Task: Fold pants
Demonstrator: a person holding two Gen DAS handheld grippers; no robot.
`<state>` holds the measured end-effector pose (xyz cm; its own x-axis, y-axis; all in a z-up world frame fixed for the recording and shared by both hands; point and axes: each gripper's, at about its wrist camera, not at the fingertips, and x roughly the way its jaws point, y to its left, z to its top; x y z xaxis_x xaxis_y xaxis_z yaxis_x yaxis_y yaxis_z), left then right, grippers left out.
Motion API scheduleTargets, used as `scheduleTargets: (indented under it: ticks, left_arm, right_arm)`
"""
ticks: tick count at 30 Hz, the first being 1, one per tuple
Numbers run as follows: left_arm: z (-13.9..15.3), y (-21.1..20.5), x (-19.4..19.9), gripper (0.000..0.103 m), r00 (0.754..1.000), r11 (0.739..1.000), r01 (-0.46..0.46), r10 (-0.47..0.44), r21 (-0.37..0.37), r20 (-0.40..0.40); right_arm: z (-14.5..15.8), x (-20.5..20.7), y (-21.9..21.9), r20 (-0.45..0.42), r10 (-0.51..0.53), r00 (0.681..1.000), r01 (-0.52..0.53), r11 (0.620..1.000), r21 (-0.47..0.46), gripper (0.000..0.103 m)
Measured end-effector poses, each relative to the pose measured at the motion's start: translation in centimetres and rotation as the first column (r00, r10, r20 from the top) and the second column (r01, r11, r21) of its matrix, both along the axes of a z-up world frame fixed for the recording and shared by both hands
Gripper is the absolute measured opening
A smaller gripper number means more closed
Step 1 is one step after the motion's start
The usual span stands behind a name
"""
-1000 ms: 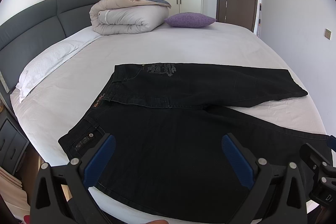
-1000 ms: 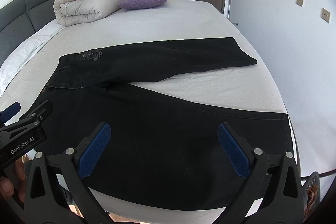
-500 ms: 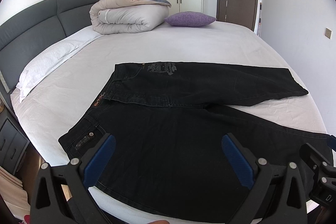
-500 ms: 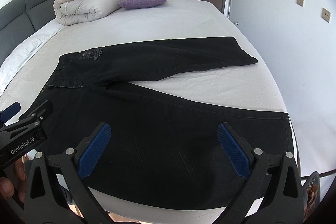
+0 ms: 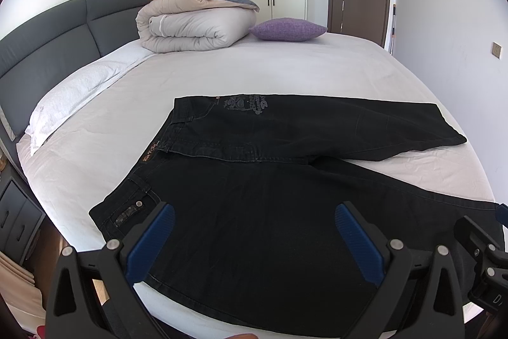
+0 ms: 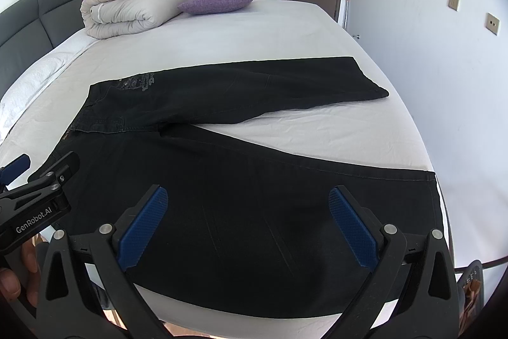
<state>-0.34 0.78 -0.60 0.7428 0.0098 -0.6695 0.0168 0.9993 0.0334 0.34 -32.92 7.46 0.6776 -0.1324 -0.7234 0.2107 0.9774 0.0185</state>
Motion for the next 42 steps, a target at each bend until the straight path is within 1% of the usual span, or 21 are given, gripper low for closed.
scheduleTargets:
  ticks: [6, 14, 38, 42]
  left_arm:
    - [-0.37, 0.53, -0.28, 0.103, 1.0, 1.0, -0.001, 0.001, 0.005, 0.004]
    - [-0.43, 0.61, -0.29, 0.103, 1.0, 1.0, -0.001, 0.001, 0.007, 0.004]
    - [-0.42, 0.37, -0.26, 0.103, 1.0, 1.0, 0.0, 0.0, 0.01, 0.006]
    - [-0.63, 0.03, -0.17, 0.103, 1.0, 1.0, 0.001, -0.001, 0.027, 0.008]
  right_arm:
    - [-0.49, -0.51, -0.12, 0.002, 0.001, 1.0, -0.001, 1.0, 0.006, 0.103]
    - [-0.2, -0.38, -0.5, 0.001, 0.007, 1.0, -0.007, 1.0, 0.003, 0.103]
    - [0.02, -0.27, 0.22, -0.006, 0.013, 1.0, -0.013, 1.0, -0.014, 0.103]
    - [0.0, -0.29, 0.23, -0.005, 0.013, 1.0, -0.013, 1.0, -0.013, 0.103]
